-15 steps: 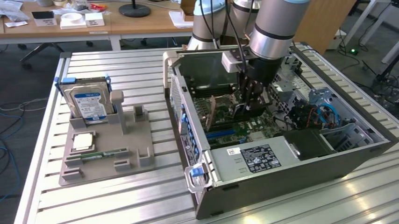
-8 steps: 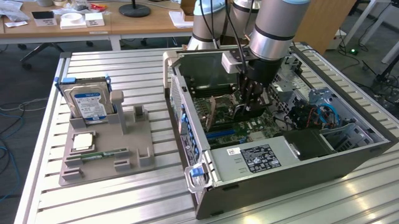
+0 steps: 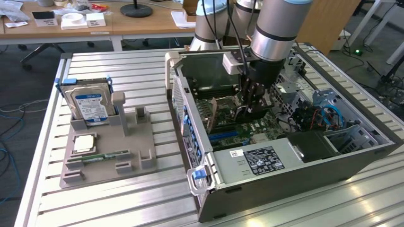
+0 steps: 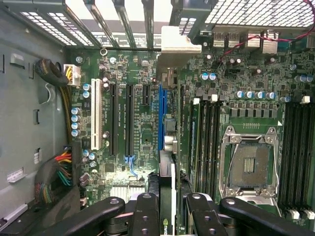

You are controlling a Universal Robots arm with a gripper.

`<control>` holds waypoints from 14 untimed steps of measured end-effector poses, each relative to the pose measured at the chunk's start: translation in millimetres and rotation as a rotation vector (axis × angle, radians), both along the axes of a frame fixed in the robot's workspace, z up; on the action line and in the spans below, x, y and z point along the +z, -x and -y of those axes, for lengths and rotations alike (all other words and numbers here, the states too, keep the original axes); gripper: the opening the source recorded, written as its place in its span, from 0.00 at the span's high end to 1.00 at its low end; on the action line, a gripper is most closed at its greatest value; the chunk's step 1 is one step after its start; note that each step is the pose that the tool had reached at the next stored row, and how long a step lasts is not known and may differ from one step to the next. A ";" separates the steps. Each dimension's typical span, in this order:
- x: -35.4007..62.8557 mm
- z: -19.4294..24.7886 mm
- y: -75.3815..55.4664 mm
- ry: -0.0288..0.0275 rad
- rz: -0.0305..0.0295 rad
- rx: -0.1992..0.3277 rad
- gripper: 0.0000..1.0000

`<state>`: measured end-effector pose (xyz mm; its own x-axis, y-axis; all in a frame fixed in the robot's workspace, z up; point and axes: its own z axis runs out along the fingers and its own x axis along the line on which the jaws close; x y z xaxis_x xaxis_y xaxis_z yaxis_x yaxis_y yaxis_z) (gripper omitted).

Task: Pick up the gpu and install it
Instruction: 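Insert the gpu into the slot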

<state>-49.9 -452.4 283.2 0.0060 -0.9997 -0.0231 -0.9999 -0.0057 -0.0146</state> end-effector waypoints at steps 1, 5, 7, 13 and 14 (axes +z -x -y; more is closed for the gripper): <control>0.0 0.0 0.0 0.0001 0.0000 0.000 0.74; 0.0 0.0 0.8 0.0001 0.0000 0.000 0.74; 0.0 -0.1 2.5 0.0000 0.0000 0.000 0.74; 0.0 -0.1 2.7 0.0001 0.0000 0.000 0.74; 0.0 -0.1 2.8 0.0001 0.0000 0.000 0.74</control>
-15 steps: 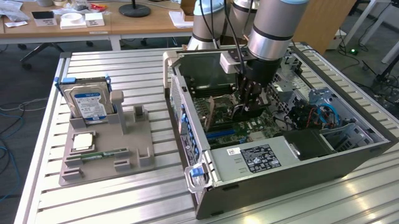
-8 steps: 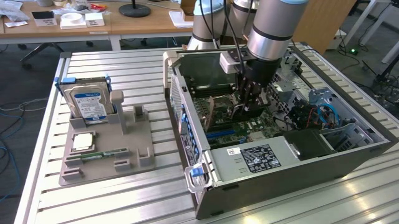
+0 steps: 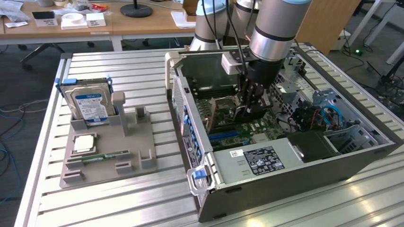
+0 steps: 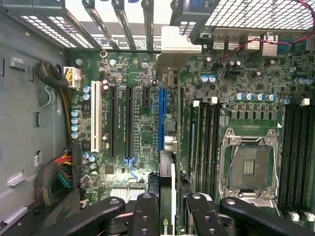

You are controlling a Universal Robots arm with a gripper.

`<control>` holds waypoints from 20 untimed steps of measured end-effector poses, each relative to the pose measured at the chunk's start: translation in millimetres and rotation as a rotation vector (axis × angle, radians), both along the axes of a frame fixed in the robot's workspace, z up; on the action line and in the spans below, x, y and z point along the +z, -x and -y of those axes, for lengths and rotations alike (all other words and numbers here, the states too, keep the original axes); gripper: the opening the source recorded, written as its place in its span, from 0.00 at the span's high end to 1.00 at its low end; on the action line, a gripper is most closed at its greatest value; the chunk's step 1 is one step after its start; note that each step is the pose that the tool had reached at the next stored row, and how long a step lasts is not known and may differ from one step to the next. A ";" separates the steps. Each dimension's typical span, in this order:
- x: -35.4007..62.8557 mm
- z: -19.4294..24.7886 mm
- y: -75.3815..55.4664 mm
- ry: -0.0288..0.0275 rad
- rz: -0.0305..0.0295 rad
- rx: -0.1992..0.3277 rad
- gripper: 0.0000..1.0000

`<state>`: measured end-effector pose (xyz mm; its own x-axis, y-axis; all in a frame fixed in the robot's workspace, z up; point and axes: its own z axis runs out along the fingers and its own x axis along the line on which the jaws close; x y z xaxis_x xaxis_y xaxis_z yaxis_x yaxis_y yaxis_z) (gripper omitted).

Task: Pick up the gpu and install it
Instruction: 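Insert the gpu into the slot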

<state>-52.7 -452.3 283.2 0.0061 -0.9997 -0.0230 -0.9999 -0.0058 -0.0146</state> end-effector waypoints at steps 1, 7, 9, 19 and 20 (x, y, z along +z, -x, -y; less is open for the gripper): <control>0.0 0.0 0.7 0.0000 0.0000 0.000 0.74; -0.1 -0.1 3.4 0.0000 0.0000 0.000 0.74; -0.1 -0.1 3.7 0.0000 0.0000 0.000 0.74; -0.5 0.0 7.4 0.0000 0.0000 0.000 0.74; -1.0 0.1 7.5 -0.0001 0.0001 0.001 0.74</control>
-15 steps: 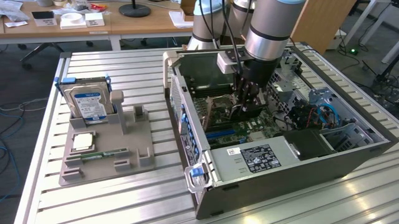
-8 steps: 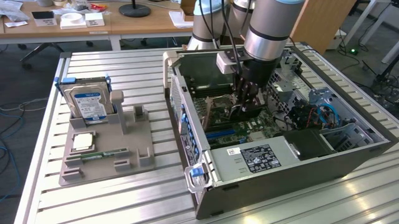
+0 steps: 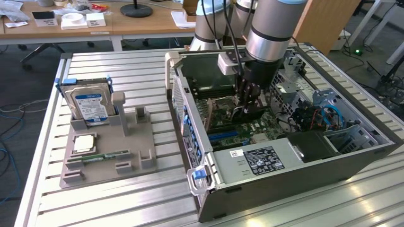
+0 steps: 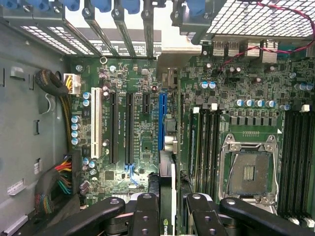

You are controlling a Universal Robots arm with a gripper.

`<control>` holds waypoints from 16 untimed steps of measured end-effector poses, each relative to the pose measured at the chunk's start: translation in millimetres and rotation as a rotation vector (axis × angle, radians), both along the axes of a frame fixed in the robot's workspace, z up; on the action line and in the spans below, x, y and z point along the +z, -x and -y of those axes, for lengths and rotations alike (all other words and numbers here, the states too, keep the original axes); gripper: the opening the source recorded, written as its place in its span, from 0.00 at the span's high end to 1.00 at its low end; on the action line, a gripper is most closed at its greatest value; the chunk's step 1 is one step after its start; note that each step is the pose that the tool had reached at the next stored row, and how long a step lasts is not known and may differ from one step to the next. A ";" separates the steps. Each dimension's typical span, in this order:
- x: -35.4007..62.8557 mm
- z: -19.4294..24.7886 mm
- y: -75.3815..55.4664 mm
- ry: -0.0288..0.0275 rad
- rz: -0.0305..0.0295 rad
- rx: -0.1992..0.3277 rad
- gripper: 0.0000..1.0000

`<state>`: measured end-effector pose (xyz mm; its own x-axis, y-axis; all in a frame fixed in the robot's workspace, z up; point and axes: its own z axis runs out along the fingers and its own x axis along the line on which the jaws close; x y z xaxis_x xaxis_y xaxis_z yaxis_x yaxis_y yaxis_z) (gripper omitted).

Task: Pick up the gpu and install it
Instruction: 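Insert the gpu into the slot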

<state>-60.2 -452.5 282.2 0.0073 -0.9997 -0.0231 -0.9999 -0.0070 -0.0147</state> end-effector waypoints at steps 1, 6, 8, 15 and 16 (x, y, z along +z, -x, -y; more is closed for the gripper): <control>-0.6 0.0 0.0 0.0001 0.0001 0.003 0.74; -4.3 0.0 0.1 0.0000 0.0002 0.018 0.74; -6.2 0.0 0.2 0.0001 0.0002 0.022 0.74; -13.0 0.0 4.2 0.0001 0.0001 0.032 0.74; -13.8 0.0 4.8 0.0000 0.0001 0.032 0.74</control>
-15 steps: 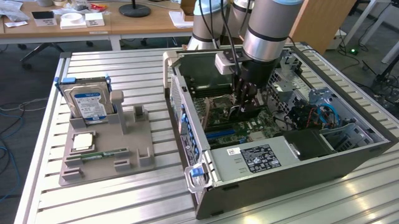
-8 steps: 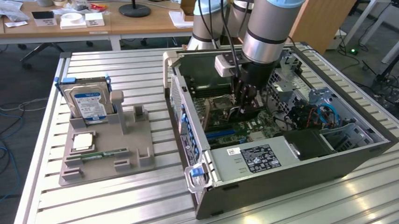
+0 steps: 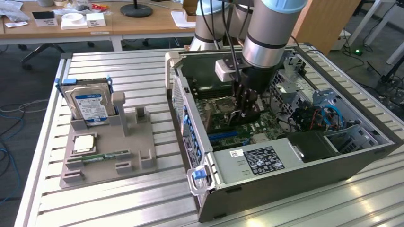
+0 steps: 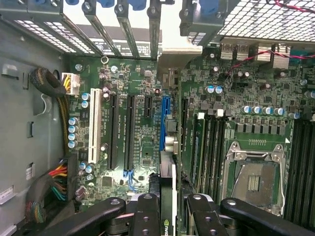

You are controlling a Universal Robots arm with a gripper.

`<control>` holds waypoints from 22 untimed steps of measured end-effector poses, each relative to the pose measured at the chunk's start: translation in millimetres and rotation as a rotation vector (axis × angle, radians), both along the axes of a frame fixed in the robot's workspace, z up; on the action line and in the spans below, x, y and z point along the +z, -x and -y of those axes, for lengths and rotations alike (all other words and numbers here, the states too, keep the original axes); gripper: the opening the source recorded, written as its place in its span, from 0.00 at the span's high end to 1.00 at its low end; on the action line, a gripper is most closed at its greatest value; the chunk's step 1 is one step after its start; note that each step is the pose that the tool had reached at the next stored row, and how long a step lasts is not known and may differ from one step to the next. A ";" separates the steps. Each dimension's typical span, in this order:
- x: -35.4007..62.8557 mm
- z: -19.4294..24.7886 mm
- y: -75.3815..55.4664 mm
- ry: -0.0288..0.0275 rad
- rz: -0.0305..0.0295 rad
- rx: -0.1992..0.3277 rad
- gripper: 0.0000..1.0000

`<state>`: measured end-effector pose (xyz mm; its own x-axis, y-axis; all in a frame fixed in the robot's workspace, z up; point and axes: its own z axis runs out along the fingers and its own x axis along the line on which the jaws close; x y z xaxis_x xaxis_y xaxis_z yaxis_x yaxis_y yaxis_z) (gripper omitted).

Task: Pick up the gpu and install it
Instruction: 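Insert the gpu into the slot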

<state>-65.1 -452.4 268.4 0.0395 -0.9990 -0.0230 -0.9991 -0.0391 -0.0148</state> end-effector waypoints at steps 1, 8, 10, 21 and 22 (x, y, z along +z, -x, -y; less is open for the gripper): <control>-0.8 0.0 0.6 0.0000 0.0000 0.001 0.74; -6.6 0.0 4.8 0.0000 0.0000 0.004 0.74; -8.0 0.0 5.8 0.0000 0.0000 0.005 0.74; -10.7 0.5 12.1 0.0000 0.0000 0.006 0.74; -10.7 0.5 12.1 0.0000 0.0000 0.006 0.74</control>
